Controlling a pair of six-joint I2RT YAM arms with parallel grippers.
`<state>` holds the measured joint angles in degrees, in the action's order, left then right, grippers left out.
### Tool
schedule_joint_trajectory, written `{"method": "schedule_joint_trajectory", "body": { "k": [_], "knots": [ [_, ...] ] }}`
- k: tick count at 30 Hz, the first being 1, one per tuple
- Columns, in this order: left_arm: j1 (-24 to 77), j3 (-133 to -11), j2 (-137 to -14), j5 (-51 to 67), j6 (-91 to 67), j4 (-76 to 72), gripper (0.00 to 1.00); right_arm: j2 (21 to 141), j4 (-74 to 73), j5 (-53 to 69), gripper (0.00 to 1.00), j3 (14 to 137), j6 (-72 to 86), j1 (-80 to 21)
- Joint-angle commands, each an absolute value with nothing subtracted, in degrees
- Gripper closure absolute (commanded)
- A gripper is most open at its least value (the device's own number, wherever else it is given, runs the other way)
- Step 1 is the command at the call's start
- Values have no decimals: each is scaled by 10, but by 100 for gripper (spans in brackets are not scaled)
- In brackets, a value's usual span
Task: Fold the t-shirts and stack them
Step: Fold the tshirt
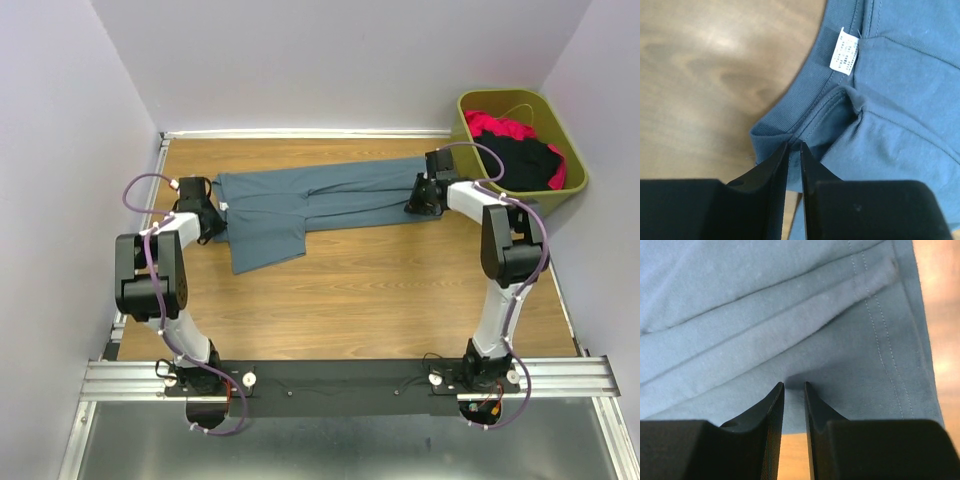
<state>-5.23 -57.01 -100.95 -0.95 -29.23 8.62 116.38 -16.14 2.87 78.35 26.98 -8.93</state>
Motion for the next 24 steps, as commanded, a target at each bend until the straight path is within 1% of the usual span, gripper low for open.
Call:
{"method": "schedule_joint_trajectory", "body": {
  "k": [1, 5, 8, 11, 12, 14, 15, 16, 18, 19, 21, 22, 24],
  "knots": [
    [-65, -490, -981, -22, -293, 160, 76, 1142, -207, 4, 71, 709, 281, -89],
    [-71, -448, -923, -33, -293, 170, 76, 1095, -214, -17, 70, 639, 287, -89],
    [-72, -453, -902, -48, -286, 187, 75, 1070, -219, -13, 69, 625, 272, -90],
    [-72, -474, -876, -61, -276, 206, 71, 1043, -225, -16, 68, 635, 245, -93],
    [-72, -483, -861, -65, -275, 214, 65, 1031, -230, -19, 67, 647, 233, -99],
    [-71, -490, -835, -63, -273, 221, 59, 1020, -236, -25, 65, 660, 210, -111],
    [-71, -490, -828, -62, -274, 226, 51, 1016, -237, -29, 64, 665, 203, -120],
    [-72, -488, -820, -60, -275, 229, 50, 1012, -239, -32, 62, 675, 195, -131],
    [-71, -478, -795, -50, -277, 240, 45, 1000, -239, -42, 62, 682, 172, -172],
    [-71, -472, -786, -47, -278, 245, 44, 998, -239, -41, 62, 691, 163, -207],
    [-70, -455, -762, -38, -278, 252, 44, 998, -238, -32, 61, 700, 130, -244],
    [-71, -449, -755, -31, -277, 259, 44, 998, -233, -26, 59, 705, 117, -286],
    [-71, -437, -742, -3, -275, 267, 43, 1008, -222, -5, 58, 713, 76, -328]
  ]
}}
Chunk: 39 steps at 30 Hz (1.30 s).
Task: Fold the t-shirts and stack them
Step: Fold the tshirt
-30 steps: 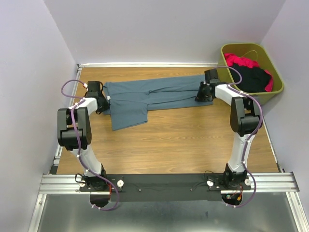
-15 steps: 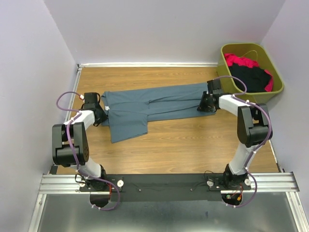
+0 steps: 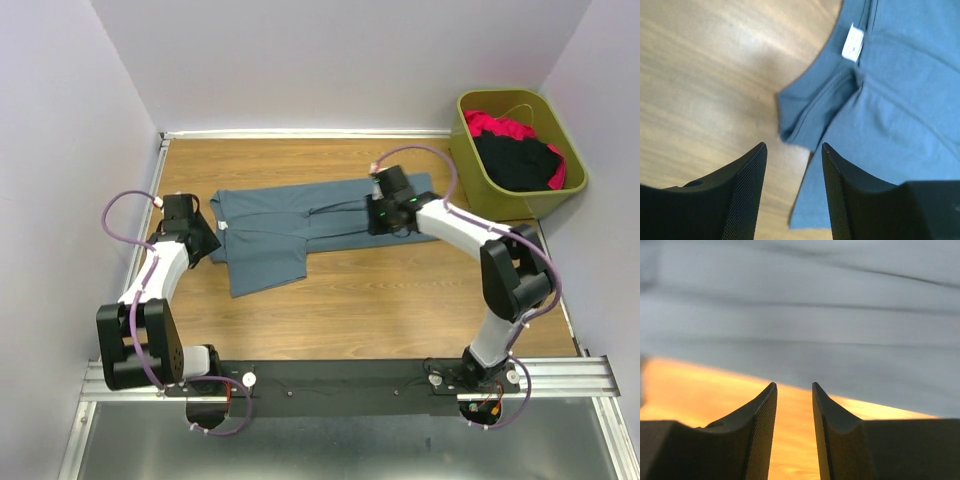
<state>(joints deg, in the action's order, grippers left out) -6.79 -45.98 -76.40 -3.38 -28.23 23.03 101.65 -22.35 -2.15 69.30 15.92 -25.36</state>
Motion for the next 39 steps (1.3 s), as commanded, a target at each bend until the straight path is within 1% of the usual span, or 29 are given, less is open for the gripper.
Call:
{"method": "schedule_joint_trajectory", "body": {
  "k": [1, 2, 3, 7, 10, 11, 16, 22, 27, 30, 31, 33, 34, 36, 39],
  "knots": [
    [-71, -434, -738, 14, -275, 276, 43, 1013, -209, -4, 56, 713, 67, -369],
    [-71, -427, -733, 24, -275, 279, 43, 1020, -203, 22, 55, 718, 59, -386],
    [-70, -424, -730, 37, -278, 281, 43, 1038, -193, 29, 55, 722, 49, -418],
    [-69, -404, -718, 44, -285, 288, 43, 1081, -178, 57, 54, 763, 31, -482],
    [-62, -402, -720, 42, -287, 296, 43, 1106, -169, 66, 49, 798, 22, -506],
    [-62, -402, -720, 43, -288, 298, 43, 1123, -168, 66, 49, 806, 20, -518],
    [-55, -397, -735, 51, -291, 301, 43, 1157, -158, 62, 49, 833, 11, -542],
    [-45, -398, -749, 43, -295, 304, 43, 1186, -158, 46, 49, 835, 5, -559],
    [-20, -396, -765, 38, -301, 306, 43, 1196, -157, 4, 52, 817, 5, -565],
    [-2, -396, -770, 33, -311, 309, 43, 1201, -157, -16, 60, 807, 4, -568],
    [-2, -395, -771, 30, -314, 312, 43, 1202, -157, -17, 67, 805, 5, -569],
    [23, -394, -773, 21, -323, 314, 43, 1203, -157, -16, 75, 802, 4, -569],
    [25, -395, -773, 18, -325, 316, 43, 1203, -156, -16, 85, 801, 4, -569],
    [29, -396, -771, 8, -331, 319, 43, 1201, -156, -12, 95, 801, 5, -569],
    [33, -398, -766, -12, -337, 331, 43, 1195, -156, -8, 97, 803, 5, -569]
  ]
}}
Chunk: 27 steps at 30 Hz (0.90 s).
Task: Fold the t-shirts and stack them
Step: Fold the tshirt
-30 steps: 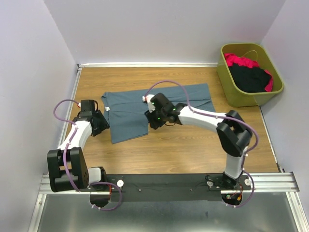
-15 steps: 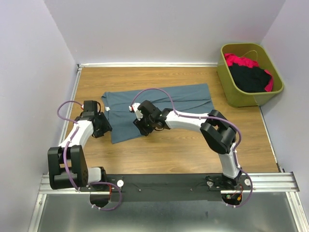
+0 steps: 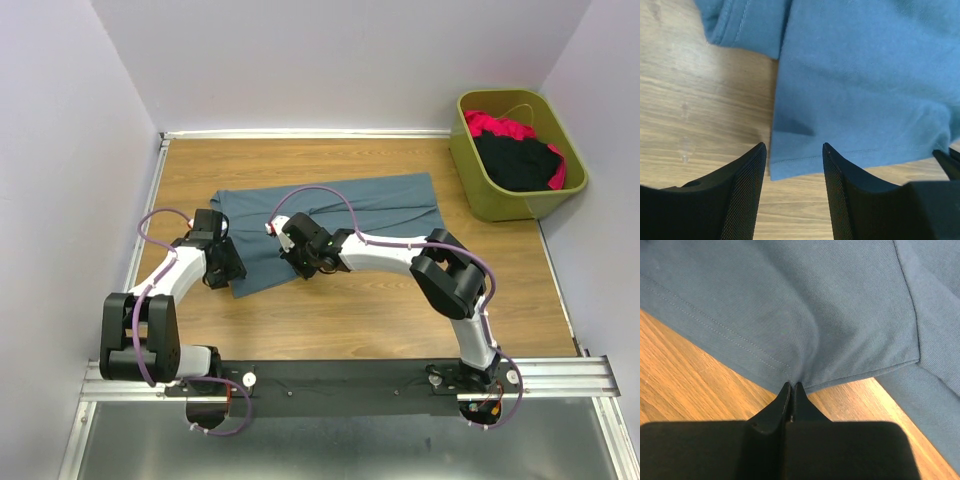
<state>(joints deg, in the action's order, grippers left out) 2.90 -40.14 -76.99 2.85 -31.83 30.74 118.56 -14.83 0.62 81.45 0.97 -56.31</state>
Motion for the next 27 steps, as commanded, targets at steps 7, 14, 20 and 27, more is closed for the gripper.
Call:
{"method": "schedule_joint_trajectory", "body": {
  "k": [7, 14, 20, 27],
  "knots": [
    [48, -398, -772, -15, -350, 334, 48, 1189, -150, -3, 98, 804, 9, -569],
    [58, -396, -801, -16, -352, 325, 60, 1179, -145, -4, 98, 809, 11, -569],
    [63, -397, -816, -24, -353, 322, 77, 1171, -142, 17, 98, 814, 18, -569],
    [65, -410, -820, -24, -341, 320, 100, 1160, -140, 11, 98, 817, 20, -568]
  ]
}}
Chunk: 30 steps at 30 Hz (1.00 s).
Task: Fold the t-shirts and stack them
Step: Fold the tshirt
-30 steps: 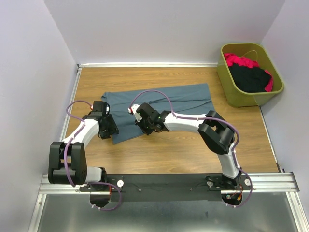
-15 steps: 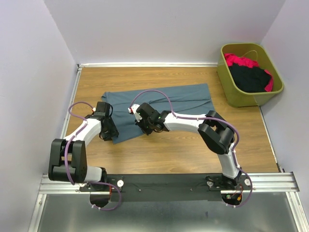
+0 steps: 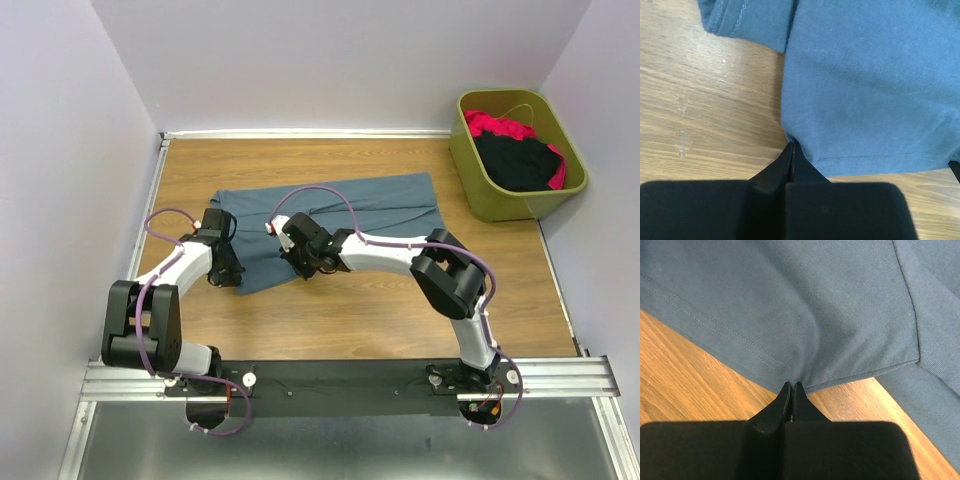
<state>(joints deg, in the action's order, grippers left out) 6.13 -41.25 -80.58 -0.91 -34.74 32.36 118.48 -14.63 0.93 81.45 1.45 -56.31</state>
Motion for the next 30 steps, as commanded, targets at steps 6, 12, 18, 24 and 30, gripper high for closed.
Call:
{"method": "schedule_joint_trajectory", "body": {
  "k": [6, 12, 18, 24, 30],
  "knots": [
    [64, -495, -798, -53, -316, 324, 100, 1156, -141, -60, 99, 838, 21, -568],
    [58, -598, -844, -43, -291, 295, 100, 1164, -142, -94, 99, 883, 23, -548],
    [49, -698, -902, -33, -269, 259, 100, 1193, -142, -137, 99, 947, 14, -519],
    [37, -750, -954, -19, -253, 212, 100, 1235, -142, -161, 98, 1014, 10, -483],
    [18, -767, -992, 16, -249, 161, 100, 1289, -142, -174, 97, 1069, 5, -459]
  ]
}}
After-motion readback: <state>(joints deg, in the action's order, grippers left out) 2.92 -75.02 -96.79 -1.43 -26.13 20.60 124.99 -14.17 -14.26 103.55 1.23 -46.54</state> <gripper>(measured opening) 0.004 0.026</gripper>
